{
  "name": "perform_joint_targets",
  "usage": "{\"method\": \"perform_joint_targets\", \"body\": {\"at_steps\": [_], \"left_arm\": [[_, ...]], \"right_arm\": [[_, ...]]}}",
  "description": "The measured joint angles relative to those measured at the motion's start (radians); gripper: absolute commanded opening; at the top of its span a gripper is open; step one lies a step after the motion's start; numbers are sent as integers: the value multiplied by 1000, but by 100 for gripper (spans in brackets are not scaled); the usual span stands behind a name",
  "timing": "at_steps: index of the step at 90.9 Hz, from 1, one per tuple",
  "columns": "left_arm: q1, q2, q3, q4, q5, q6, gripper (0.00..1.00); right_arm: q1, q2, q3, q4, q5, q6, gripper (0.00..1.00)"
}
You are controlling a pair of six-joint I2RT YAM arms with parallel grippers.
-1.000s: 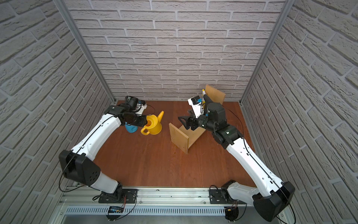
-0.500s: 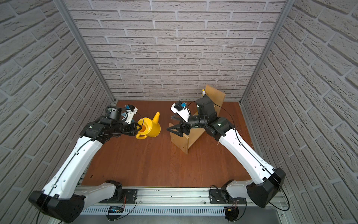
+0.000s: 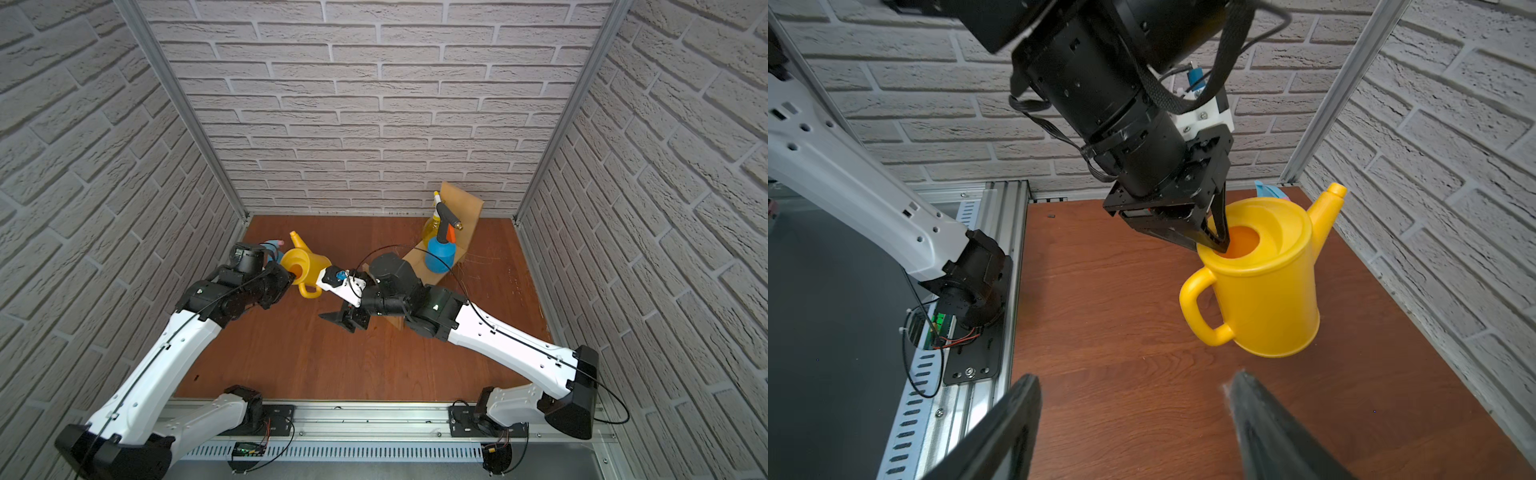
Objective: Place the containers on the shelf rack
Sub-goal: 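Pick up a container from the center of the board.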
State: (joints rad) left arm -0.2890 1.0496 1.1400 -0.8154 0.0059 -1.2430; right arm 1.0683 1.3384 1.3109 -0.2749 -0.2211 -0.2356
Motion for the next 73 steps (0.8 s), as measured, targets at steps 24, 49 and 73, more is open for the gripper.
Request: {"method": "perform_joint_targets", "body": {"at_steps": [24, 49, 73], "left_arm": [[-80, 12, 42, -62, -17, -360, 8], [-102, 16, 95, -80, -22, -520, 8], [-103, 16, 98, -75, -12, -576, 8]], "right_arm": [[56, 202, 113, -2, 220, -57, 64], [69, 259, 130, 10, 382, -48, 60], [69, 286, 130, 89, 482, -12, 53]]}}
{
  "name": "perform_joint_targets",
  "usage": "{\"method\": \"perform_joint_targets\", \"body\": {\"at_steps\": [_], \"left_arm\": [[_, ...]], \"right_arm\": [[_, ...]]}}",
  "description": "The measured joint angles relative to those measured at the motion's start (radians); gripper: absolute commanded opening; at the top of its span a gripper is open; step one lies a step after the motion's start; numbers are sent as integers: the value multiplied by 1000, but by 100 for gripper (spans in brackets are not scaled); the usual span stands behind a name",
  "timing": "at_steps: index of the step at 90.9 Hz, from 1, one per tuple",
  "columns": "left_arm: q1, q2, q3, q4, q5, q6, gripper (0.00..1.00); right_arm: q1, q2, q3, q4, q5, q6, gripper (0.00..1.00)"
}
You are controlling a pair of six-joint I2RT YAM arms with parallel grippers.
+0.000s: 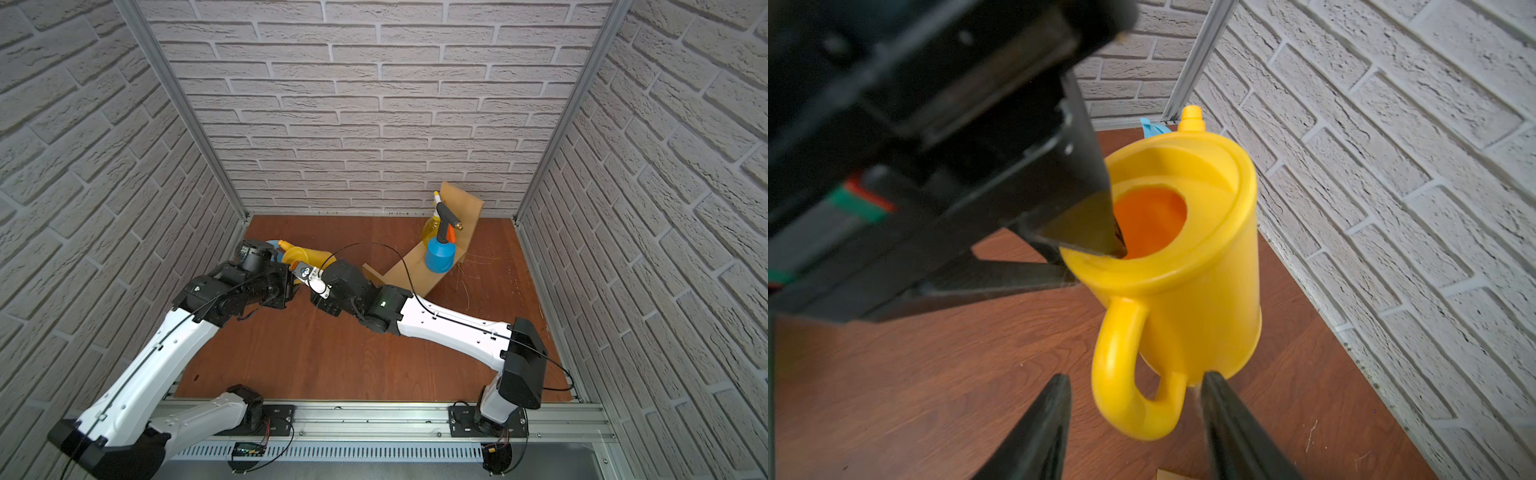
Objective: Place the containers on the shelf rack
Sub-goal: 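Pick up a container from the center of the board.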
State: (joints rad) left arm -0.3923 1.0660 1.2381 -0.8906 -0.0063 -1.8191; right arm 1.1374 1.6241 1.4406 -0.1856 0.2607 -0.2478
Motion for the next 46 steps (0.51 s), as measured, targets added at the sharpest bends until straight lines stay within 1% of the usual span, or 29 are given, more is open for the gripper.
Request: {"method": "perform_joint_targets", "body": {"at_steps": [10, 14, 22, 35, 41, 46], "left_arm": [[-1, -1, 5, 4, 6, -11, 8], [-2, -3, 5, 6, 8, -15, 8], [-2, -6, 5, 13, 11, -24, 8], [-2, -12, 5, 24, 14, -35, 9], [-2, -18, 5, 32, 14, -39, 11], [-1, -22, 5, 28, 14, -46, 17]], "right_arm": [[-1, 21, 2, 27, 26, -1, 47], [-5, 32, 5, 35, 31, -1, 41], [-10, 56, 15, 43, 38, -5, 33], [-11, 79, 26, 53, 40, -27, 25], [-11, 84, 33, 51, 40, -51, 18], [-10, 85, 35, 54, 41, -64, 11]]}}
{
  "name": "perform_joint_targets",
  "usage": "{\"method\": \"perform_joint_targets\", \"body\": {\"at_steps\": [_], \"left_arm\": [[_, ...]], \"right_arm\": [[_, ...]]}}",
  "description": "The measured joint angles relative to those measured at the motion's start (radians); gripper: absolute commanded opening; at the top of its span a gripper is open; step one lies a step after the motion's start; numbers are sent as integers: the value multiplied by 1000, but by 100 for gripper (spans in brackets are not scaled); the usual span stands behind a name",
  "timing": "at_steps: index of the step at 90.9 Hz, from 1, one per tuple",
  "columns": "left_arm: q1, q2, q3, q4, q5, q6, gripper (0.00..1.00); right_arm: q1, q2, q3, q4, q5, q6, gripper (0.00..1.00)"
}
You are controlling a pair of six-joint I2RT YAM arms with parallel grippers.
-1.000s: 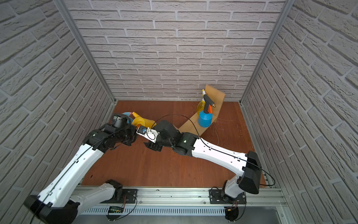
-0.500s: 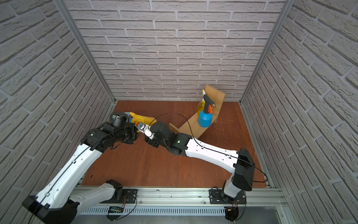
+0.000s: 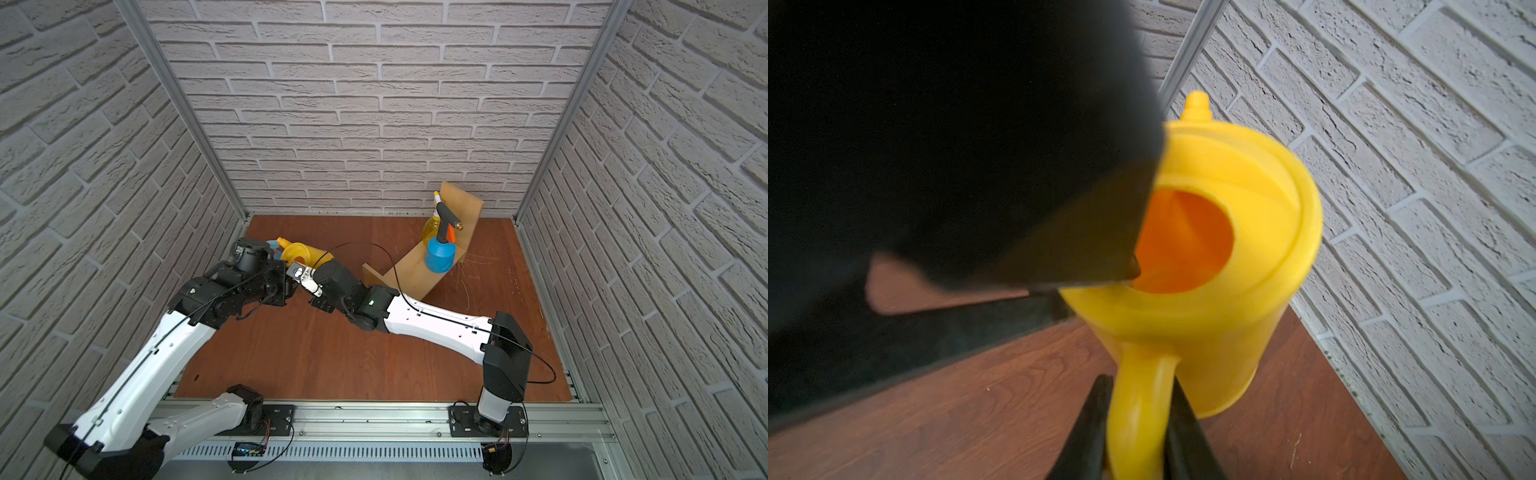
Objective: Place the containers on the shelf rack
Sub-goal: 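Pick up a container from the center of the board.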
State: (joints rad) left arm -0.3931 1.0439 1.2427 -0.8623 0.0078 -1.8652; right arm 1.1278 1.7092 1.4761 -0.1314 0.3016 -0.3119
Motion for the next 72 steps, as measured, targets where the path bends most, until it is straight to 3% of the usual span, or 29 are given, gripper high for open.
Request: {"method": "perform_joint_targets", "body": {"at_steps": [8, 24, 39, 46, 72], "left_arm": [[0, -10, -1, 6, -5, -3, 34], [0, -50, -28, 42, -4, -22, 68], [2, -96, -47, 95, -6, -5, 92], [2, -118, -48, 134, -8, 32, 98], [4, -192, -28, 355, -57, 280, 98]], "right_arm": [[1, 0, 0, 16, 3, -19, 4], [-2, -1, 0, 76, 21, -17, 3], [-11, -16, 0, 95, 24, -10, 4], [-23, -32, 0, 95, 18, 3, 4], [-74, -165, -12, 97, -72, 82, 4]]}}
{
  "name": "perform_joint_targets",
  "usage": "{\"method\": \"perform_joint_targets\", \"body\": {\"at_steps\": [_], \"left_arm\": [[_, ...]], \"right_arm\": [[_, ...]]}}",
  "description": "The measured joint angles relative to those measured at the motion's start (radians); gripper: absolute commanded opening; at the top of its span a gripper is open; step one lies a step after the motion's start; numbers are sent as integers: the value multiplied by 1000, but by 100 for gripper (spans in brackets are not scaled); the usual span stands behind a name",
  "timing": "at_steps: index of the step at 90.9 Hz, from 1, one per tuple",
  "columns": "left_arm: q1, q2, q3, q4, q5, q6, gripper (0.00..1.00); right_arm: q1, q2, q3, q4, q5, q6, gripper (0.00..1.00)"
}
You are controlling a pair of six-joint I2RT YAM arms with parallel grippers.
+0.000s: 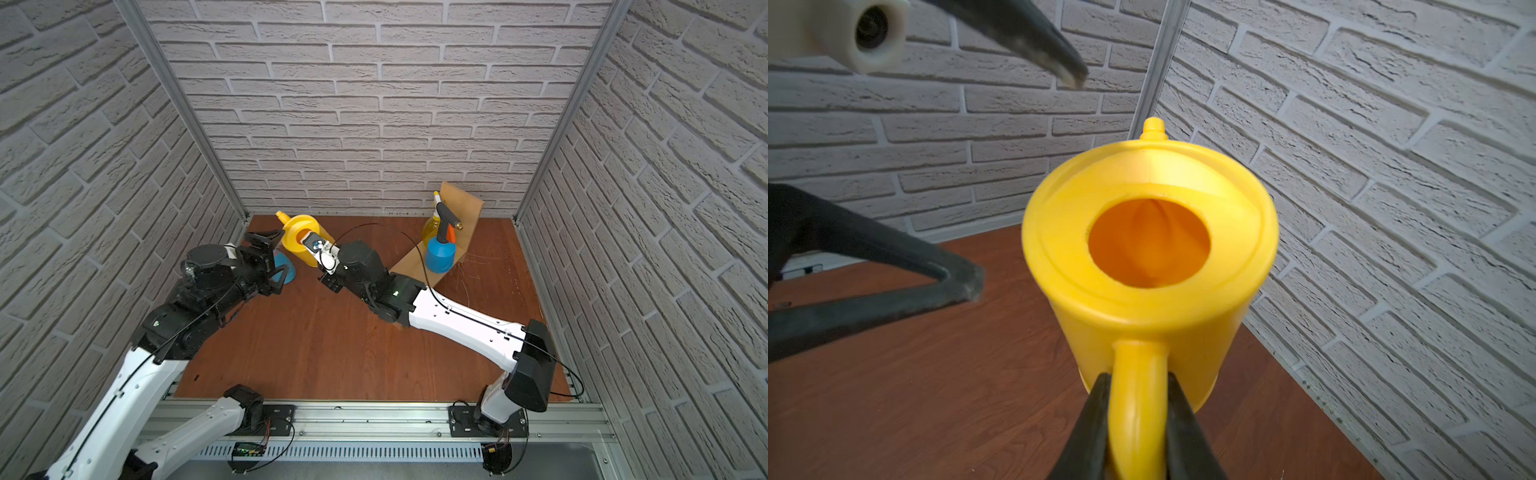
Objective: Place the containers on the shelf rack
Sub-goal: 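Pick up a container from the center of the board, then place the container on the shelf.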
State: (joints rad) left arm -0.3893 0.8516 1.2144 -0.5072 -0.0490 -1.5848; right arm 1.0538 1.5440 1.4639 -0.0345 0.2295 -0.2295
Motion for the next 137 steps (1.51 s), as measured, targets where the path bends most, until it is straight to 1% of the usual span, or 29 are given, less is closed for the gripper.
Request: {"method": "perform_joint_targets", "body": {"at_steps": [12, 18, 27, 39, 45, 52, 62, 69, 79, 87, 95, 104, 115, 137], "left_arm": [[0, -30, 14, 144, 5, 147, 98], [0, -33, 15, 222, 28, 217, 98], [0, -22, 32, 323, 103, 326, 98], [-13, 21, 50, 456, 237, 469, 98], [-39, 37, 50, 494, 290, 542, 98], [-89, 55, 27, 526, 321, 634, 98], [-175, 70, -48, 541, 328, 769, 98], [-222, 91, -109, 558, 320, 833, 98], [-261, 141, -216, 609, 287, 870, 98], [-275, 187, -296, 658, 247, 862, 98], [-278, 225, -346, 683, 206, 842, 98], [-278, 246, -356, 692, 169, 825, 98], [-278, 247, -354, 707, 142, 819, 98], [-278, 247, -354, 700, 109, 817, 98]], "right_arm": [[-29, -81, -21, 15, -52, 51, 3], [-44, -128, -50, 36, -71, 79, 3], [-71, -199, -95, 53, -105, 119, 4], [-137, -277, -139, 66, -164, 181, 3], [-173, -318, -164, 68, -192, 210, 3], [-210, -372, -197, 66, -216, 232, 3], [-239, -458, -255, 61, -220, 241, 3], [-253, -519, -306, 55, -214, 240, 3], [-270, -595, -377, 29, -197, 228, 3], [-296, -642, -439, 18, -174, 220, 3], [-329, -684, -504, 6, -155, 219, 3], [-366, -714, -557, -9, -149, 222, 3], [-400, -720, -584, -23, -150, 224, 3], [-451, -675, -585, -19, -151, 220, 3]]}}
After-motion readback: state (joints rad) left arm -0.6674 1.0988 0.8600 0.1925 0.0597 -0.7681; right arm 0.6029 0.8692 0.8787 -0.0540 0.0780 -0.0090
